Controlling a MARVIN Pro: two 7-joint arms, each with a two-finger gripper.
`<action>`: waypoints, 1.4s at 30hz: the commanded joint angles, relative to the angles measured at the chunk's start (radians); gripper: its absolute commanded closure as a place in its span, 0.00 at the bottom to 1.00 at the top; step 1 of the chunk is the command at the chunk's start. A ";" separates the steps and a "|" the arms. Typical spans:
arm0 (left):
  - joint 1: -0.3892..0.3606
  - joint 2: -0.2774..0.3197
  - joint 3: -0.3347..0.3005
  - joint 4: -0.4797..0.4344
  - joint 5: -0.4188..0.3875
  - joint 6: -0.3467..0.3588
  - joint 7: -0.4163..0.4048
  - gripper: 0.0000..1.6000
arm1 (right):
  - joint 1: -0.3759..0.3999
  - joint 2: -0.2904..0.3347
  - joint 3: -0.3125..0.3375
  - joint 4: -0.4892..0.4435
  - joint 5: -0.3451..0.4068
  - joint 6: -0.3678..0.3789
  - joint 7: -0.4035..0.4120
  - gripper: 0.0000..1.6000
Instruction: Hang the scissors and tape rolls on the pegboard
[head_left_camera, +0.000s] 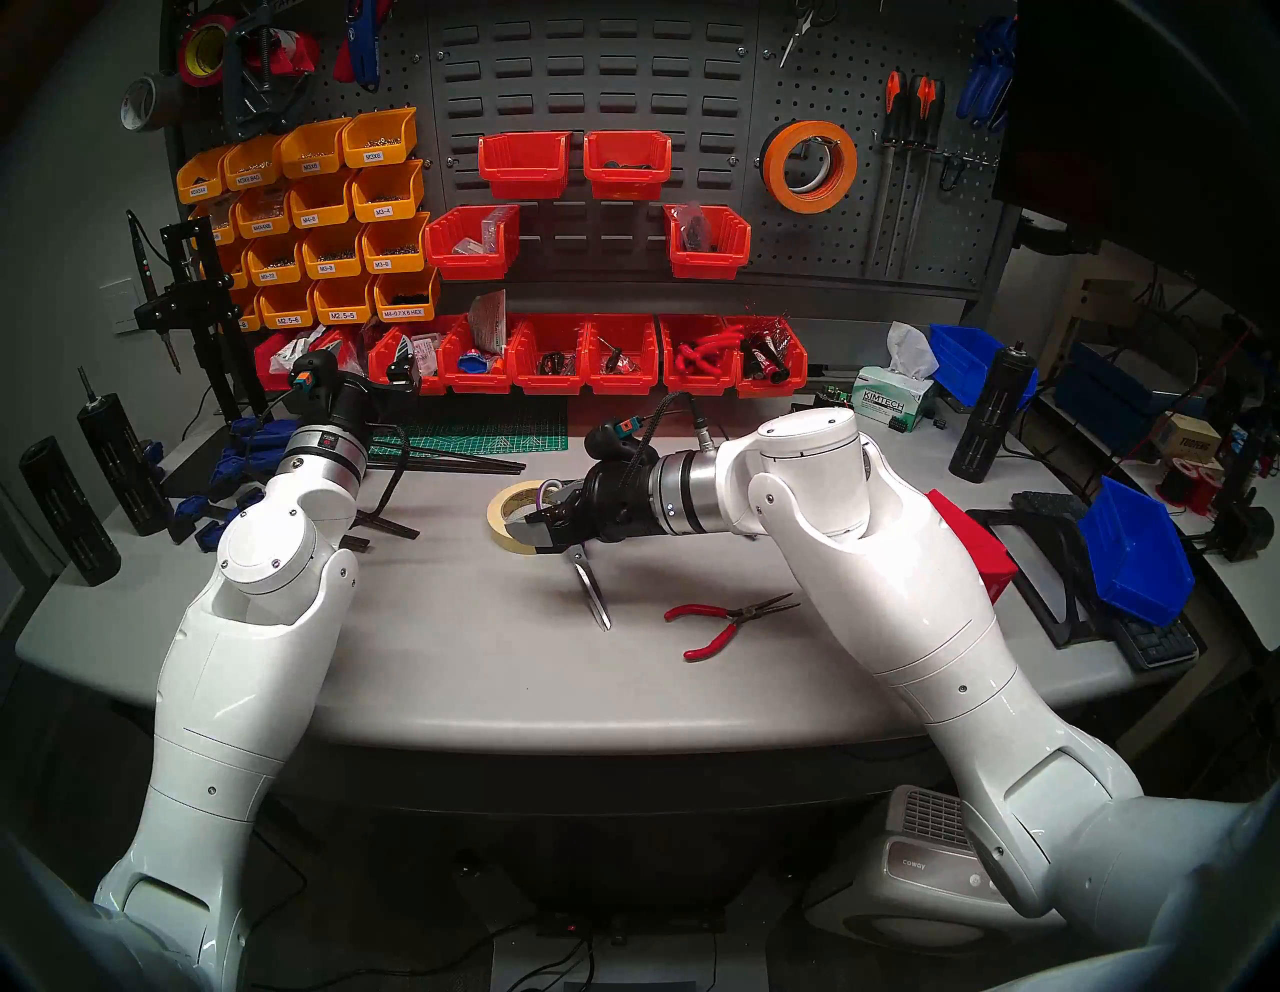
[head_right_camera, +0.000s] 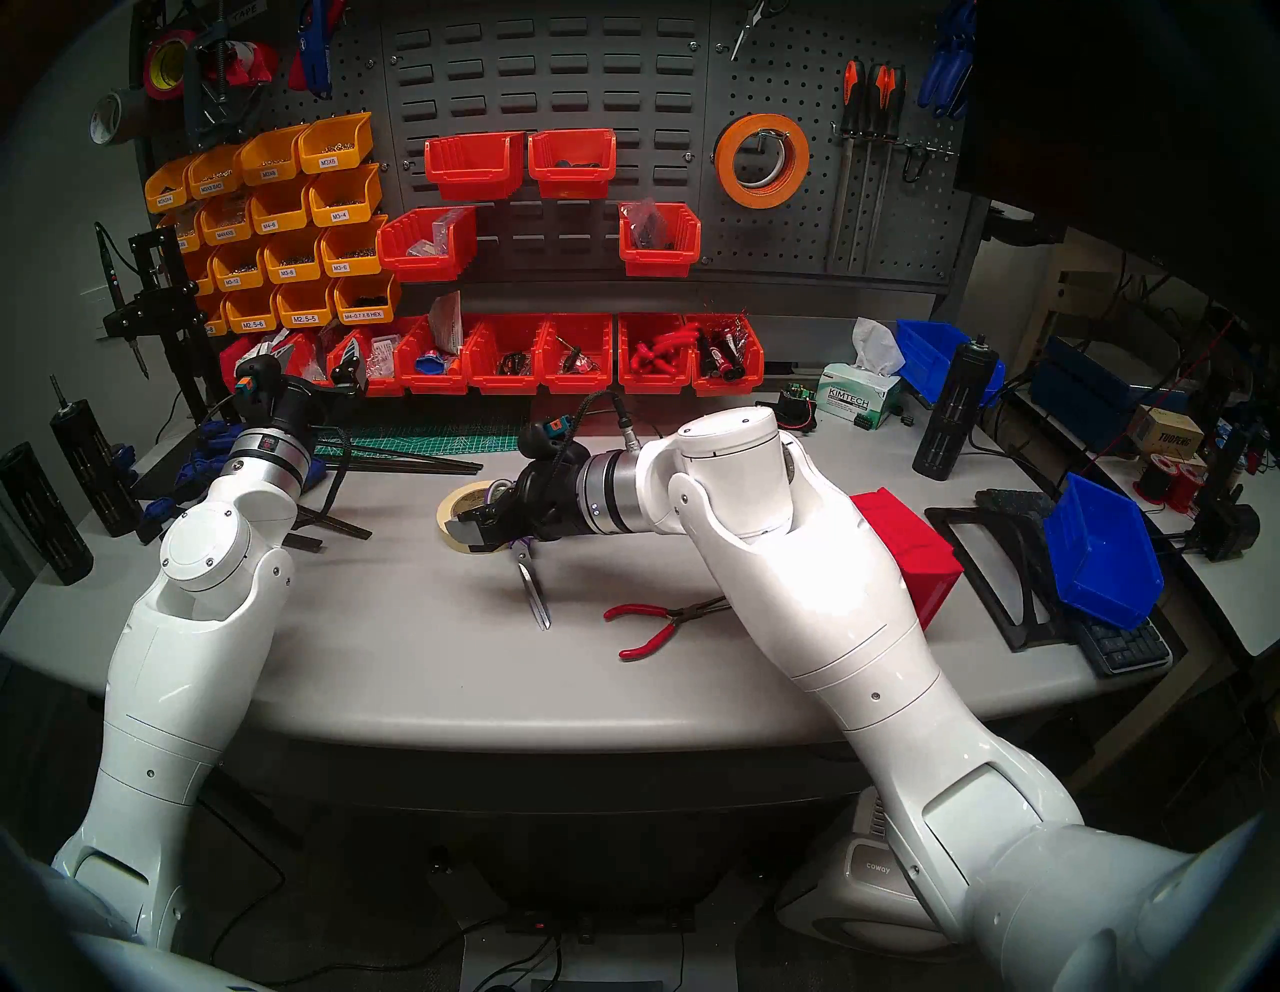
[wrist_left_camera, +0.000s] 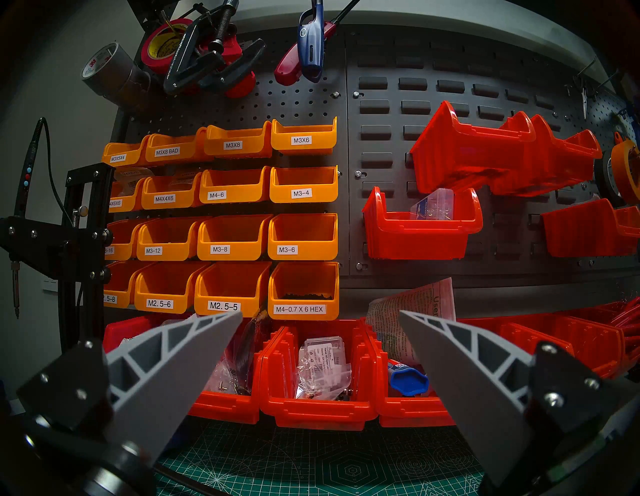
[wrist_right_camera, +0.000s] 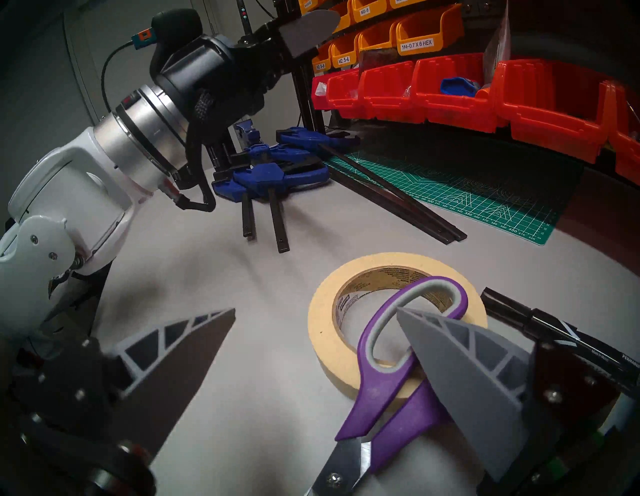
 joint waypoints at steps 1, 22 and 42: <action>-0.029 0.002 -0.013 -0.029 -0.002 -0.012 0.002 0.00 | 0.105 0.035 0.008 0.003 -0.002 0.015 0.077 0.00; -0.030 0.001 -0.013 -0.029 -0.002 -0.012 0.002 0.00 | 0.190 0.060 -0.072 0.075 -0.022 -0.028 0.196 0.00; -0.030 0.001 -0.013 -0.029 -0.002 -0.012 0.002 0.00 | 0.222 0.040 -0.127 0.121 -0.051 -0.089 0.257 0.00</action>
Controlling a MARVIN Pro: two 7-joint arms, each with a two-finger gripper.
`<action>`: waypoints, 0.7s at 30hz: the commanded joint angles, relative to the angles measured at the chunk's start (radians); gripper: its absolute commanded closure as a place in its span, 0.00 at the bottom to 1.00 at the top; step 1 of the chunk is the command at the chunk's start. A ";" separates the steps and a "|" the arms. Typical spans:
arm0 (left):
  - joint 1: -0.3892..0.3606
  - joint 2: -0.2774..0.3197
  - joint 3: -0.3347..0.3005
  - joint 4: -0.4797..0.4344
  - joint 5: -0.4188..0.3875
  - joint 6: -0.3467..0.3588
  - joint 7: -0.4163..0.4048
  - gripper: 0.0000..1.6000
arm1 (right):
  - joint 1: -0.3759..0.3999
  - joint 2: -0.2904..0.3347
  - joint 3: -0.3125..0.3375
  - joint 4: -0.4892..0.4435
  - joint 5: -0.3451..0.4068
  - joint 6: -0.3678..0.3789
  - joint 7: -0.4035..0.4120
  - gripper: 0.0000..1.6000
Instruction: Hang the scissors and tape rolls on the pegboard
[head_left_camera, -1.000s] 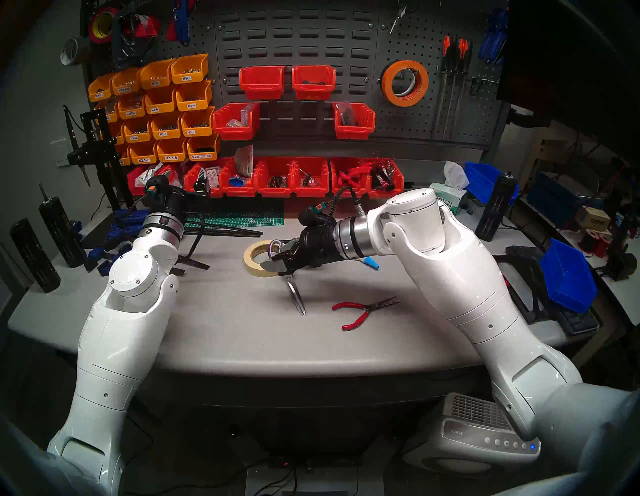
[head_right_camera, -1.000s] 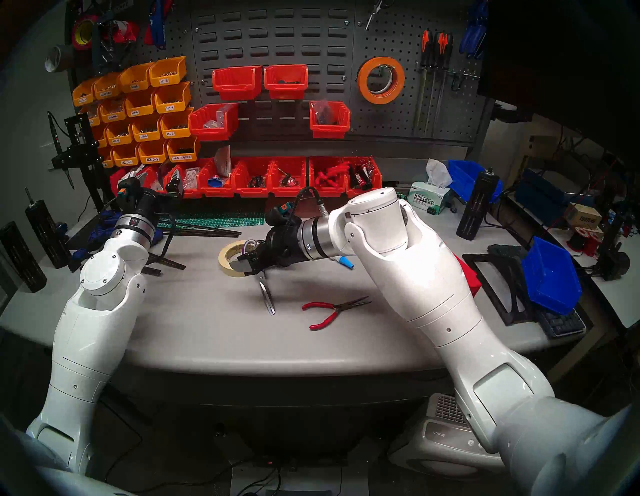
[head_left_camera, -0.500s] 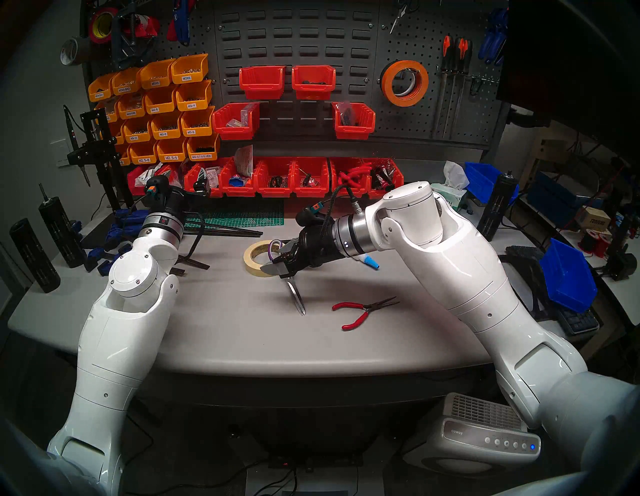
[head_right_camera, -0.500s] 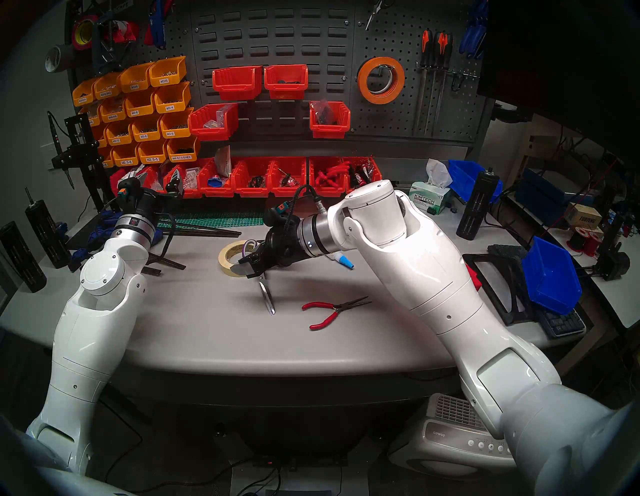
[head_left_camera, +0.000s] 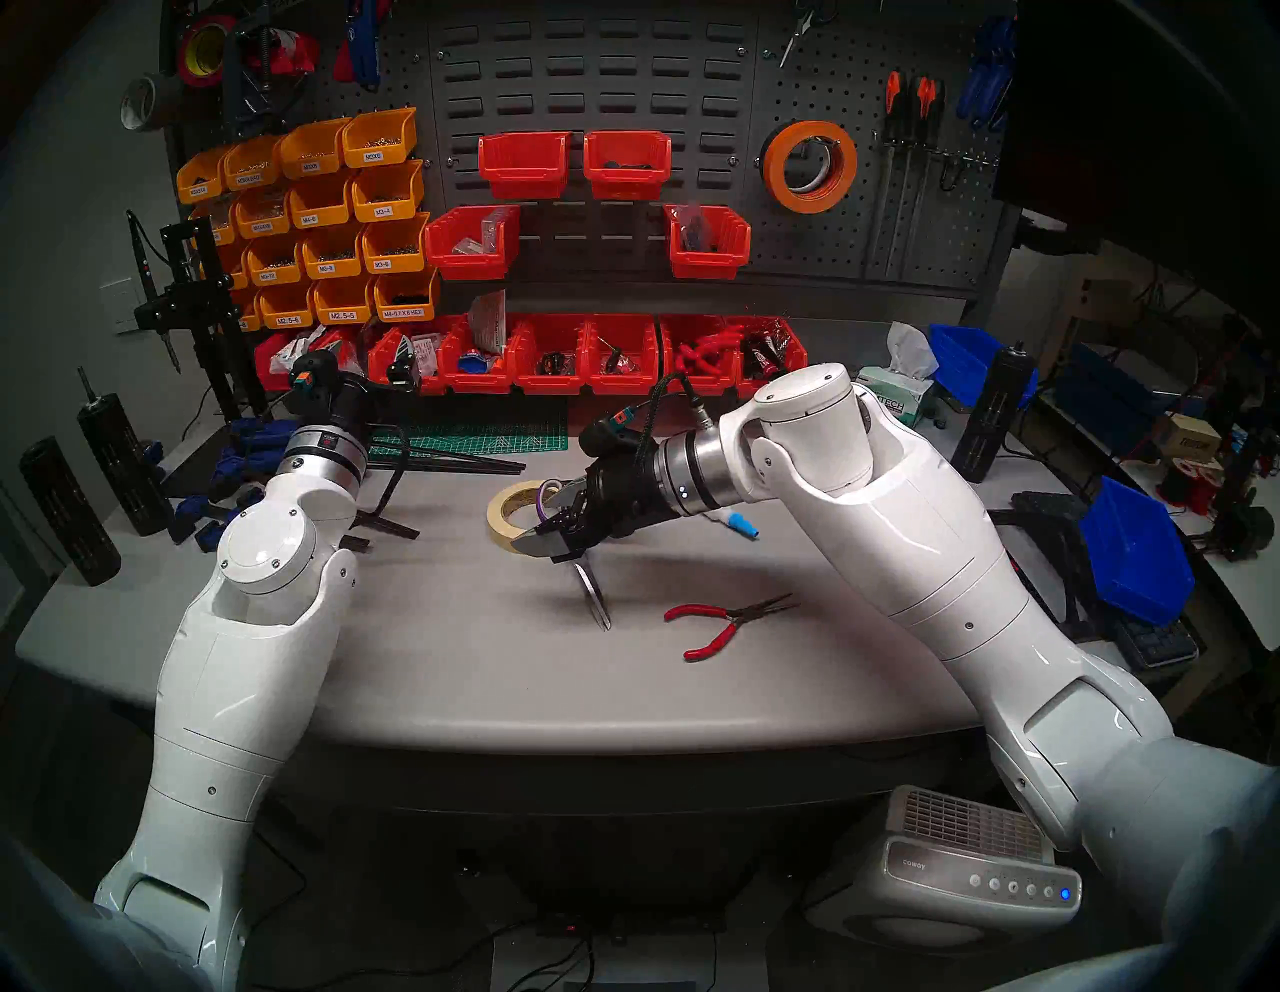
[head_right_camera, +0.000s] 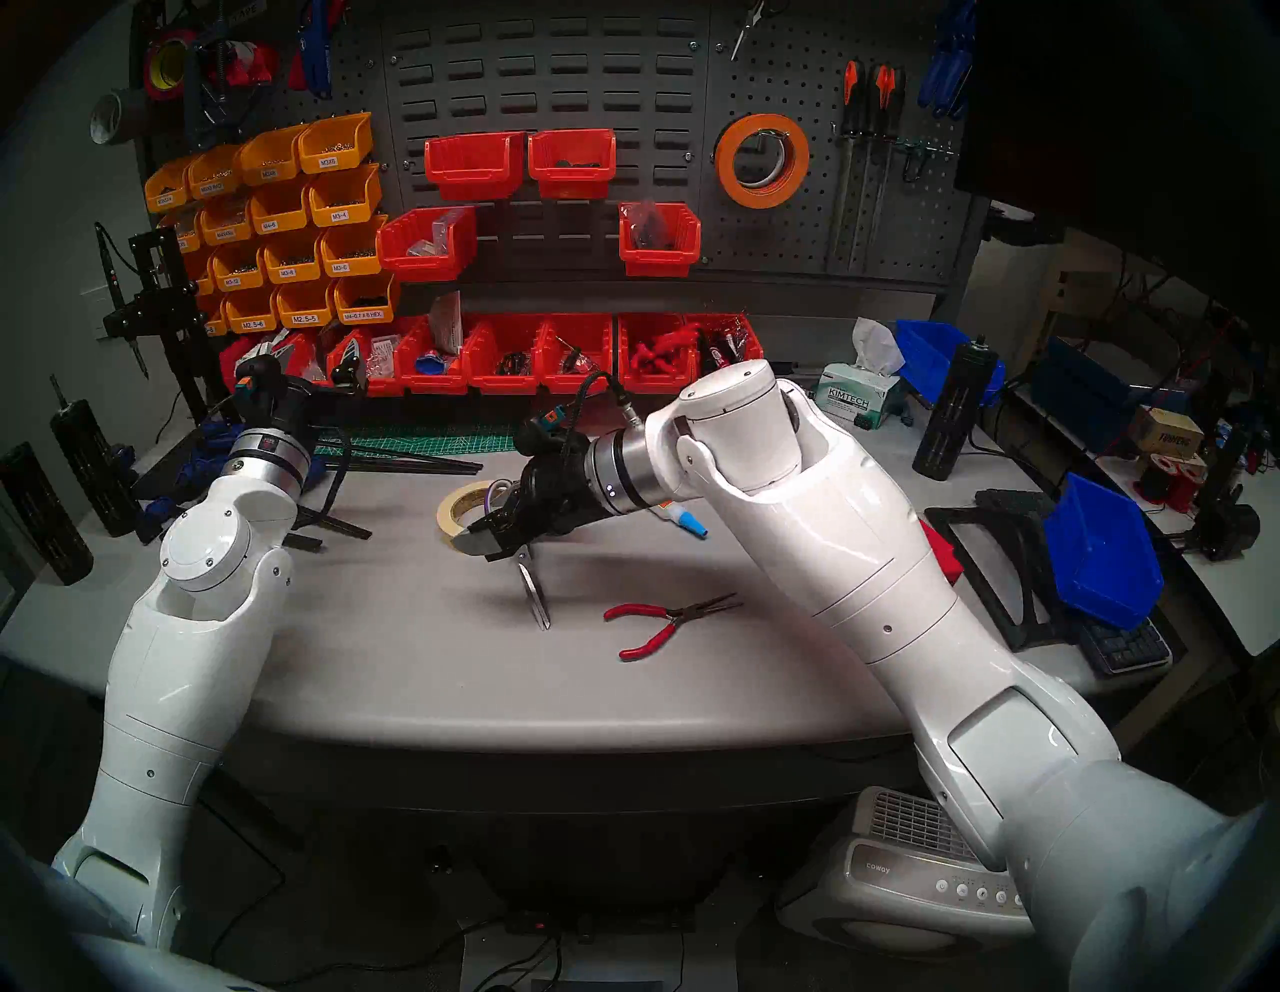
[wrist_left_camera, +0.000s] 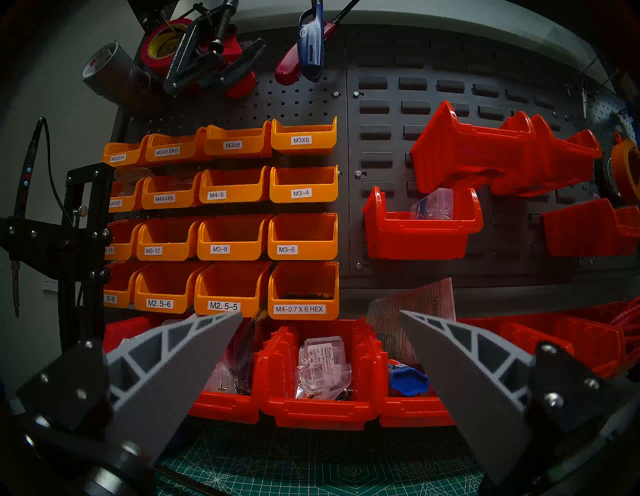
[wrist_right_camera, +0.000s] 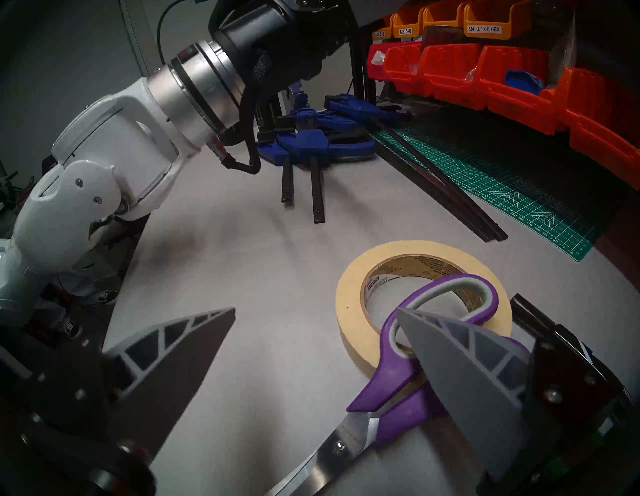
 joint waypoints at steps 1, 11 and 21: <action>-0.030 0.001 -0.013 -0.029 -0.002 -0.012 0.002 0.00 | 0.050 -0.020 -0.003 0.002 -0.003 -0.027 0.021 0.00; -0.030 0.001 -0.013 -0.029 -0.002 -0.012 0.002 0.00 | 0.070 -0.020 -0.027 0.010 -0.018 -0.038 0.054 0.00; -0.030 0.001 -0.013 -0.029 -0.002 -0.013 0.003 0.00 | 0.017 -0.043 0.029 0.016 -0.001 0.008 -0.021 0.00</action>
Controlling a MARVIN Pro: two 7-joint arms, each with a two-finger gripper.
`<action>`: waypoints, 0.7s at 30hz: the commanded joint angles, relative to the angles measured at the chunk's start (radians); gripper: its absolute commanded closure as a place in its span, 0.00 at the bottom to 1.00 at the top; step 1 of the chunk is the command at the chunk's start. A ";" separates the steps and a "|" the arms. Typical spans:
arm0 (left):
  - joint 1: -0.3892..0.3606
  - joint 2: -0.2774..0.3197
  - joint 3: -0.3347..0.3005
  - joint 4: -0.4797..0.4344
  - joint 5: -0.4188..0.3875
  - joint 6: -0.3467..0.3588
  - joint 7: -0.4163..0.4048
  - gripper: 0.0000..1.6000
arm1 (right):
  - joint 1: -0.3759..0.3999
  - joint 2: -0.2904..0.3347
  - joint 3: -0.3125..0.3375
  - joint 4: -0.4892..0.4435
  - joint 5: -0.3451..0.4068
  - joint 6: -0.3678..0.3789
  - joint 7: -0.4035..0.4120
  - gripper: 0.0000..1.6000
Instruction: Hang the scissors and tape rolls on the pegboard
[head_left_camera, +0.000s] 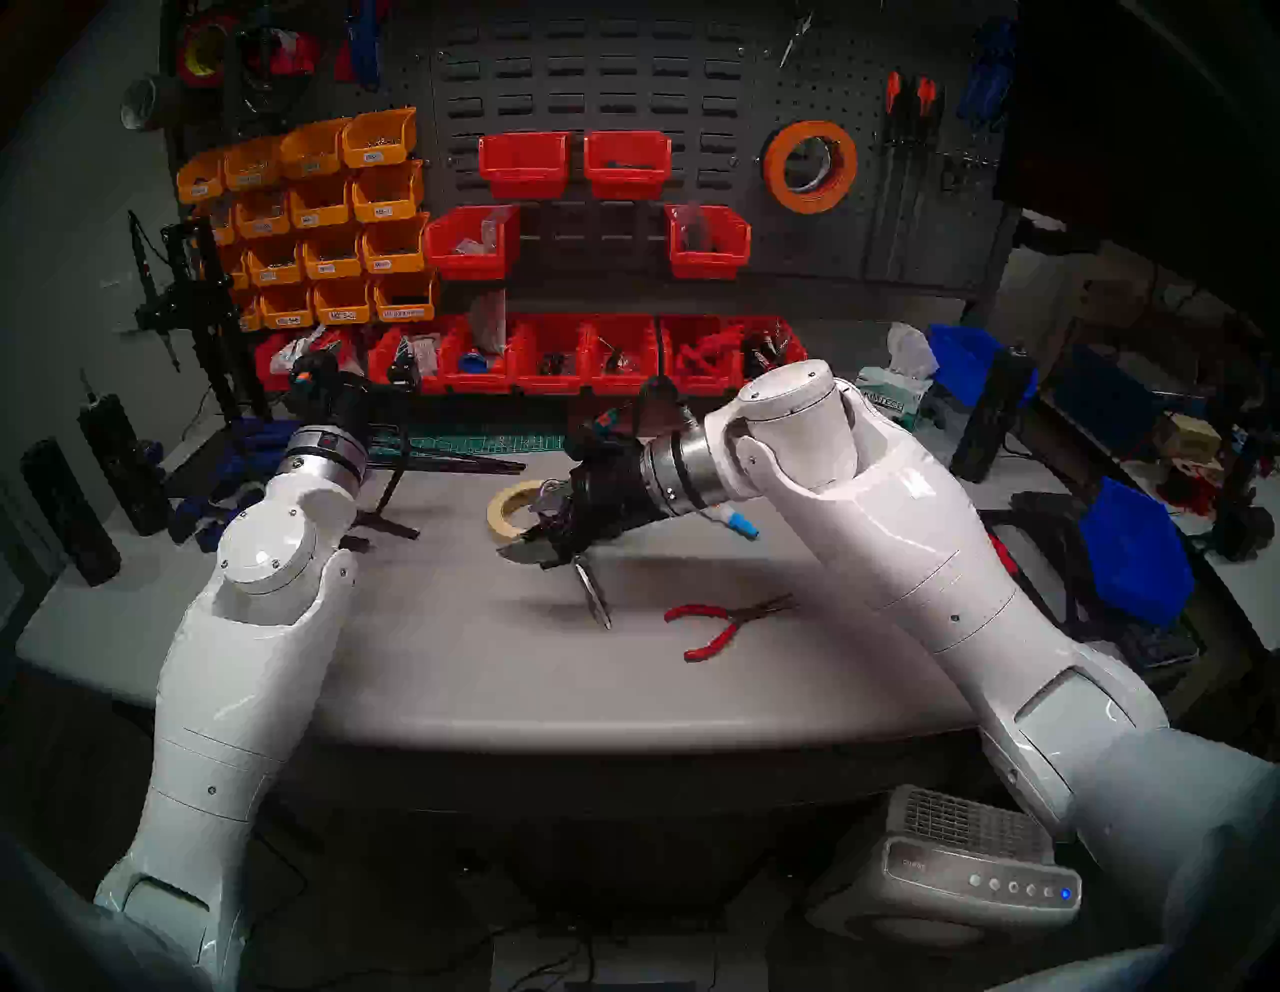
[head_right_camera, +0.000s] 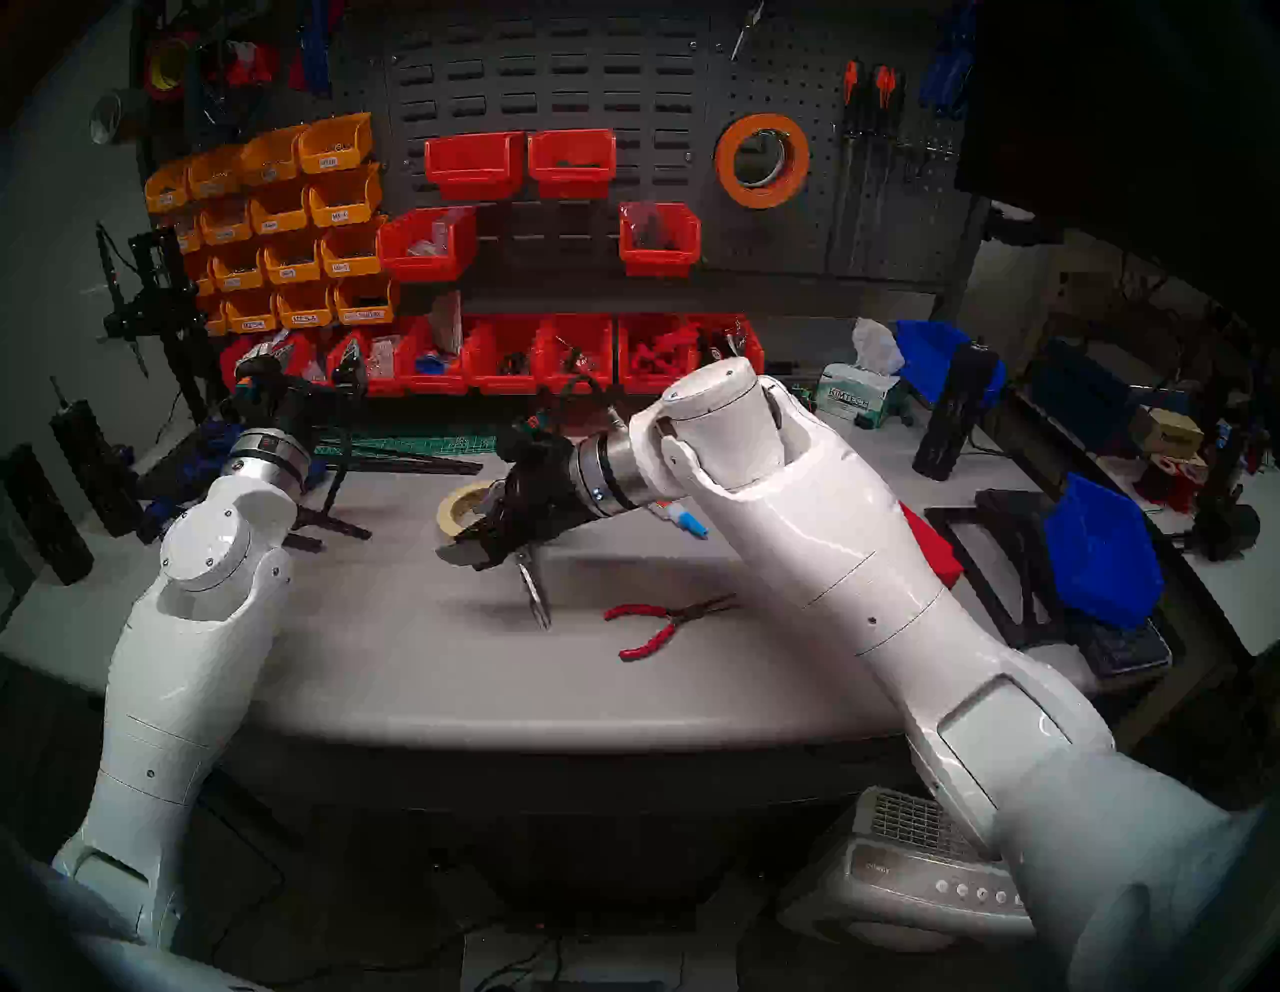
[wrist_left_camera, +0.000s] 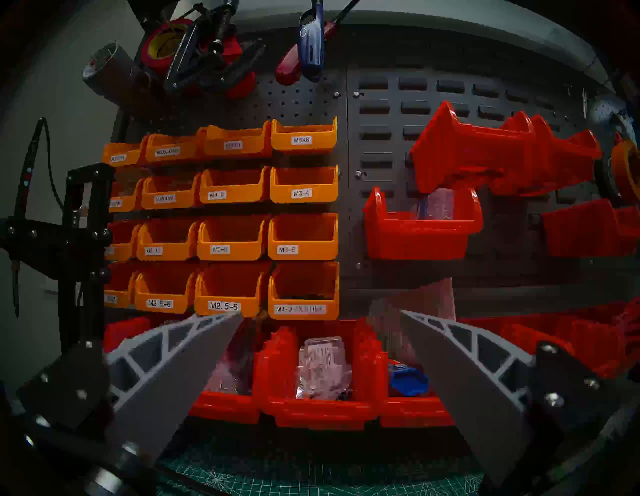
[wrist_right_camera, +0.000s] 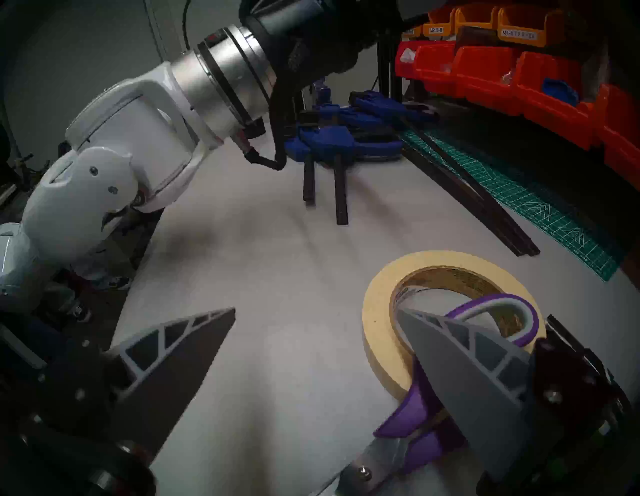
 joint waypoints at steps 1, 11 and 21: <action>-0.030 0.001 -0.013 -0.029 -0.002 -0.013 0.003 0.00 | -0.010 -0.019 0.045 -0.015 0.014 0.018 -0.043 0.00; -0.030 0.001 -0.013 -0.029 -0.002 -0.013 0.003 0.00 | -0.025 -0.008 0.050 -0.024 0.022 0.026 -0.057 0.00; -0.030 0.001 -0.013 -0.029 -0.002 -0.013 0.003 0.00 | -0.028 -0.001 0.050 -0.028 0.030 0.024 -0.058 0.00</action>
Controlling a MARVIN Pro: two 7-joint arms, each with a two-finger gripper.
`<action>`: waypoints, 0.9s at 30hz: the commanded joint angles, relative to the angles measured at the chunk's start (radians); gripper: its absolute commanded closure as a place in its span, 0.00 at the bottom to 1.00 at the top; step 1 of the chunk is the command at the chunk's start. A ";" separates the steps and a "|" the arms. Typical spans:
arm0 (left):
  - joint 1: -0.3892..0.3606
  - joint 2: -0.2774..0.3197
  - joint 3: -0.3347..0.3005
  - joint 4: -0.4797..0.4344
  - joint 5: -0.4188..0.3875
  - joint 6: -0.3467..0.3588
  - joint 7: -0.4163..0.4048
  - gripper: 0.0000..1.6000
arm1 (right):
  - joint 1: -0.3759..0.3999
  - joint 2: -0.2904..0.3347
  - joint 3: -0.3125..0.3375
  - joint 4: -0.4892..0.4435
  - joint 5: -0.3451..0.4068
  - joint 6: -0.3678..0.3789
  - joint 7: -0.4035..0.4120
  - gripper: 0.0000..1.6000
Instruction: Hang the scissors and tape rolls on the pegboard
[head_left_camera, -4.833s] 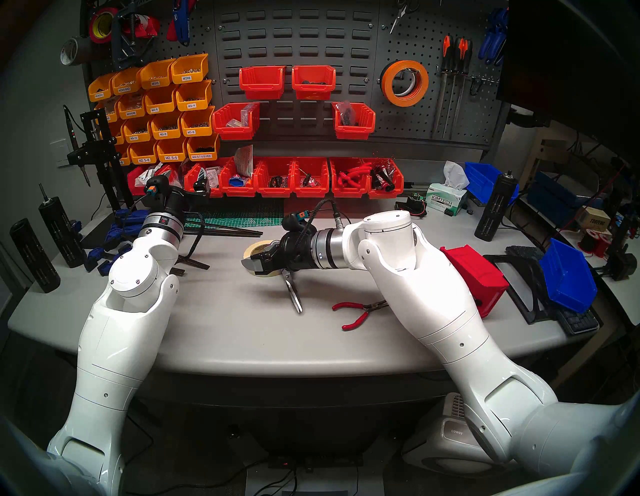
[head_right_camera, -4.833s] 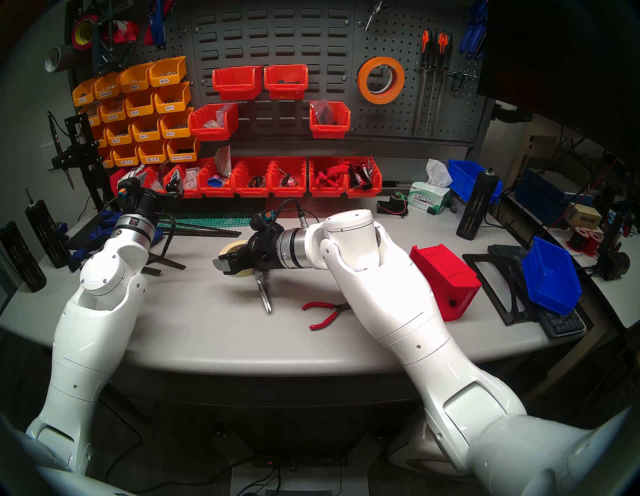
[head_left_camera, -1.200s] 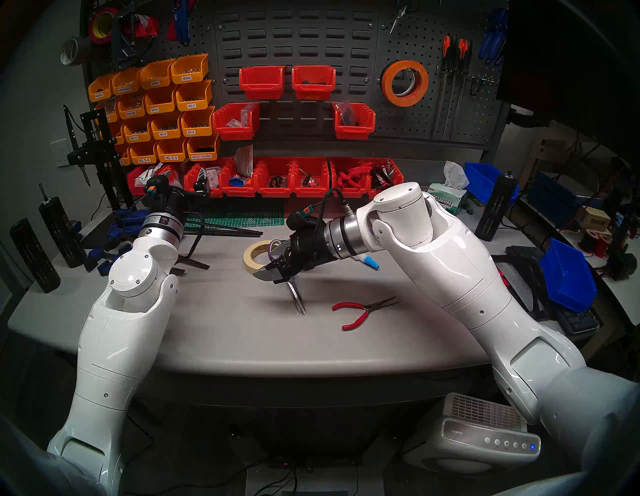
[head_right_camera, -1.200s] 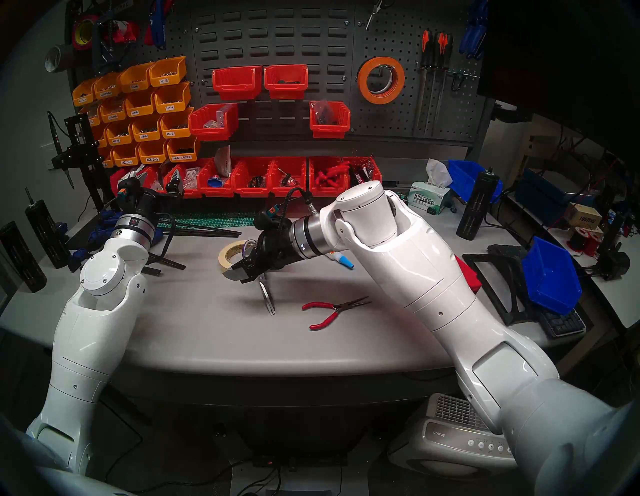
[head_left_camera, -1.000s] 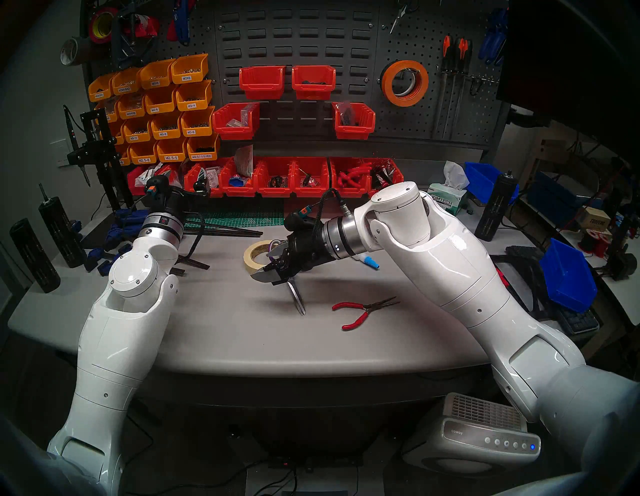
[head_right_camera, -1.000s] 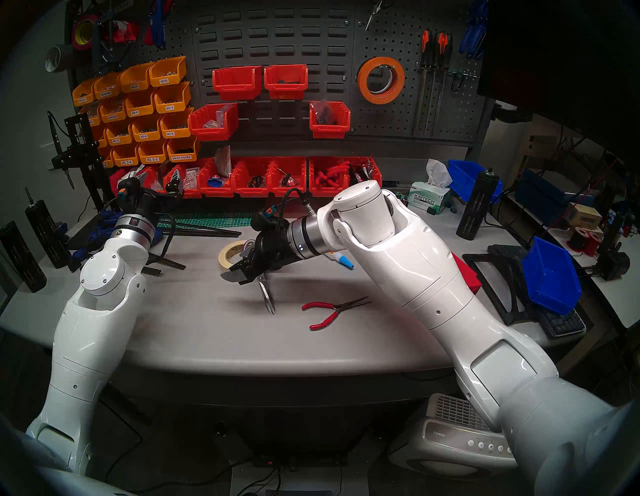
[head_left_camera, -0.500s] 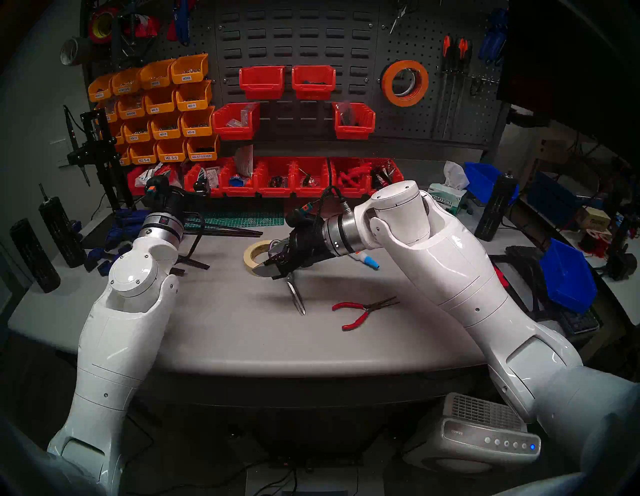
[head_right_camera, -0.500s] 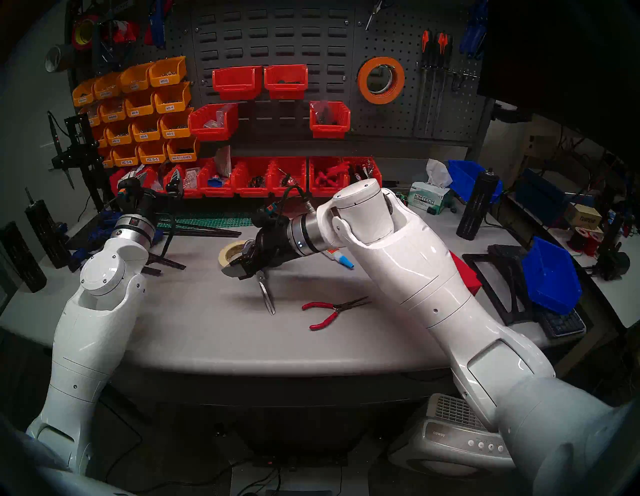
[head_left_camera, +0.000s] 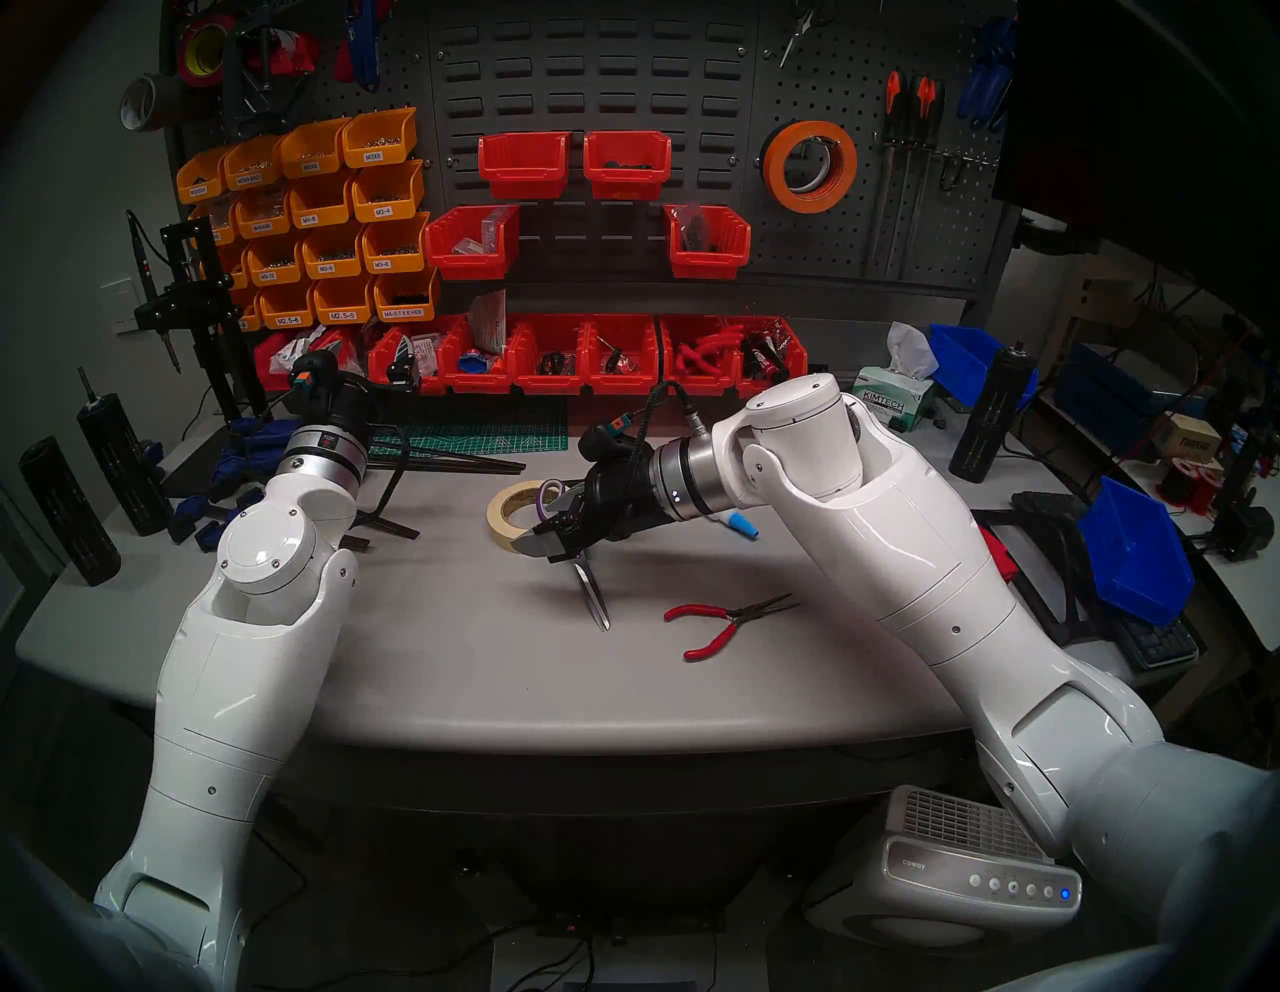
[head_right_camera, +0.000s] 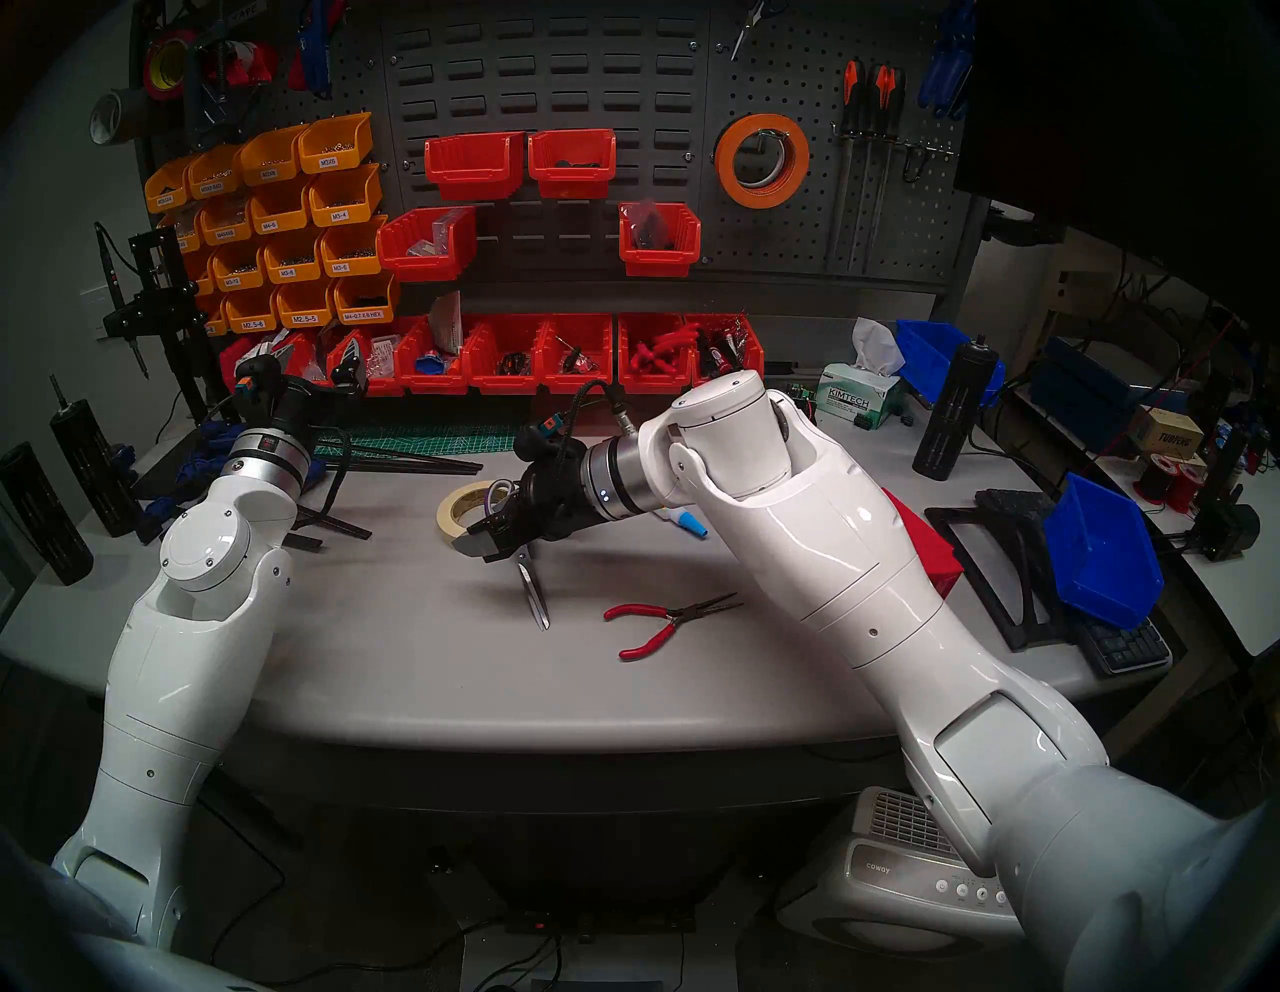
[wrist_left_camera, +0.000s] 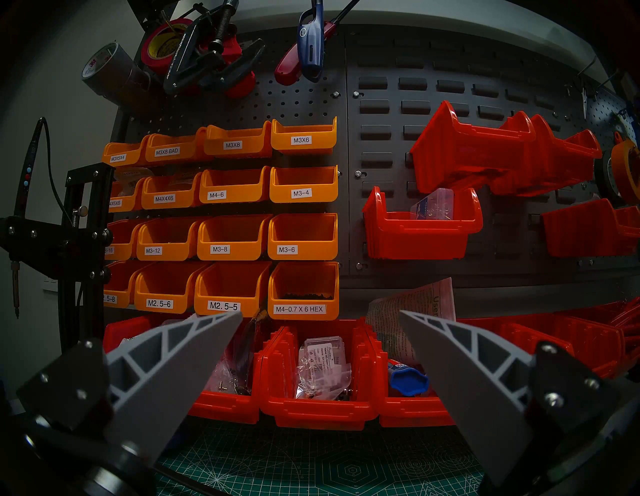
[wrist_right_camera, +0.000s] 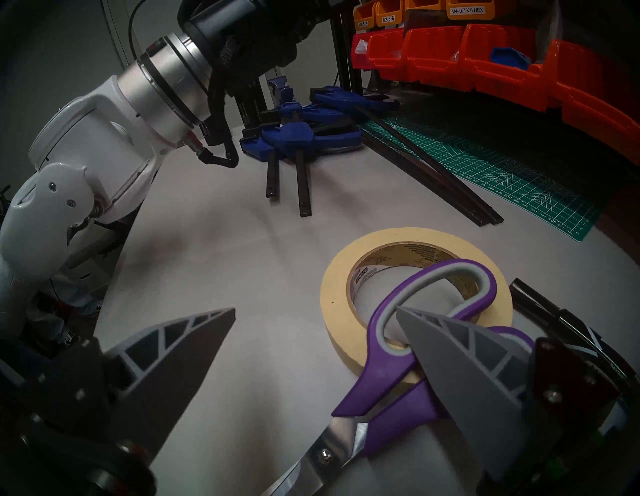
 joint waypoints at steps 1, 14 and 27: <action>-0.030 0.001 -0.013 -0.029 -0.002 -0.013 0.003 0.00 | 0.018 0.005 0.013 -0.026 0.007 -0.015 0.015 0.00; -0.030 0.001 -0.013 -0.029 -0.002 -0.012 0.002 0.00 | 0.014 0.000 0.000 -0.054 0.021 -0.052 0.057 0.00; -0.030 0.001 -0.013 -0.029 -0.002 -0.013 0.002 0.00 | 0.013 0.003 -0.001 -0.071 0.011 -0.059 0.054 0.00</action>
